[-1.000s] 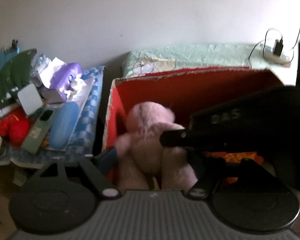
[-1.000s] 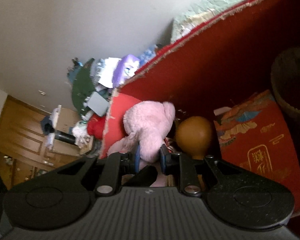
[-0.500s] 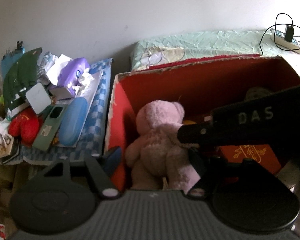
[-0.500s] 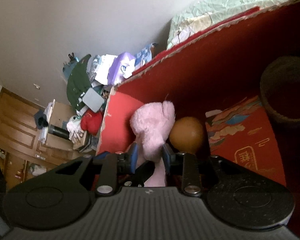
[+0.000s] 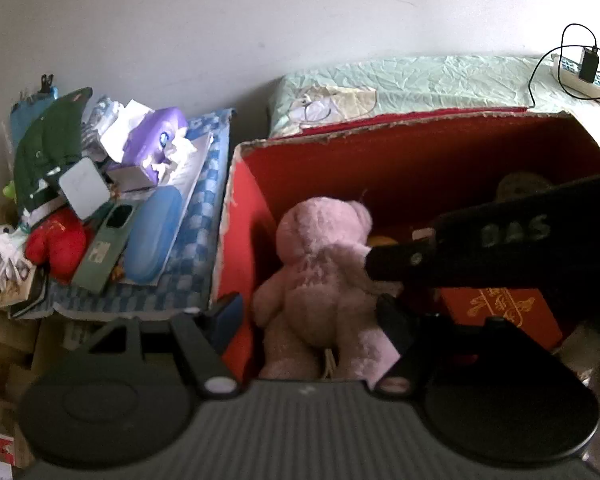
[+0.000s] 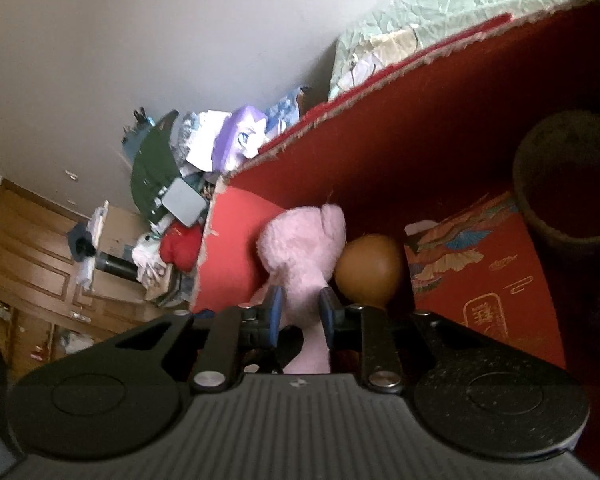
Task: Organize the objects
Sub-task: 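Carry the pink teddy bear into the red box and open the right gripper, then move the right gripper back to the white bunny with blue bow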
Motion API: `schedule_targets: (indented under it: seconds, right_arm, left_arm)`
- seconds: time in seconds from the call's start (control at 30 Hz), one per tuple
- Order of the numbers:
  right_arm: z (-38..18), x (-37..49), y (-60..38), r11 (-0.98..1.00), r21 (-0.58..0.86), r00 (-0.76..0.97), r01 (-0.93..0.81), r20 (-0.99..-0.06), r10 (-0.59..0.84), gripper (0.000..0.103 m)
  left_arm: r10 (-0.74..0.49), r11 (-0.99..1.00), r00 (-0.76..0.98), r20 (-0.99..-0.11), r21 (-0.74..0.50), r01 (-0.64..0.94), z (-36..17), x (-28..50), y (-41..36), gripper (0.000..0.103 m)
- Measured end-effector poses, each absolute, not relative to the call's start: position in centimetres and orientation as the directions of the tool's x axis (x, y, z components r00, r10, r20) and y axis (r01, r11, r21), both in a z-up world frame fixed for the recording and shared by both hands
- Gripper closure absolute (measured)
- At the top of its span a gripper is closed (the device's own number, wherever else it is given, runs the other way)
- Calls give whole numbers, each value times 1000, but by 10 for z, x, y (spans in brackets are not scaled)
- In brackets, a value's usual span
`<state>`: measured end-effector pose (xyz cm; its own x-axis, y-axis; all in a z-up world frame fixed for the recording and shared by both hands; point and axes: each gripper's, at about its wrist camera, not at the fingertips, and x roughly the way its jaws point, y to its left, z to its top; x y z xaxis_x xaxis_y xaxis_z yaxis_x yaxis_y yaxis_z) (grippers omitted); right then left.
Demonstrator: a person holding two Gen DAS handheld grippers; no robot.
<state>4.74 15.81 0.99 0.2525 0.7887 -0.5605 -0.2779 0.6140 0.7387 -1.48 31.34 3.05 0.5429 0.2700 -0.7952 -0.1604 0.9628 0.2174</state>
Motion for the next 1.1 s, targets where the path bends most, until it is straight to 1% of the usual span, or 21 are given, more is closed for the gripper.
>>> schedule_targets:
  seconds: [0.13,0.5,0.77,0.9,1.1]
  right_arm:
    - [19,43,150,621,720,278,-309,-557,783,76]
    - [34,31,115,631,697,330,-340,-540,774,75]
    - [47,20,76,610,705,351,-362,-503,790,75]
    - [55,12,45,615,685,379,-390,-489,786,75]
    - [64,0,-17,663,635,461,-397,-487,742,73]
  left_arm:
    - [273,962,534,-800,215,-170,33,-15,311,25]
    - [307,952,533,-789,242,-190,46,-23,284,24]
    - [316,949,557,-768,249,-194,64,-32,249,22]
    - [275,961,588,-760,221,-164,75,-36,221,22]
    - [147,988,637,-756,146,-55,87,-39,167,22]
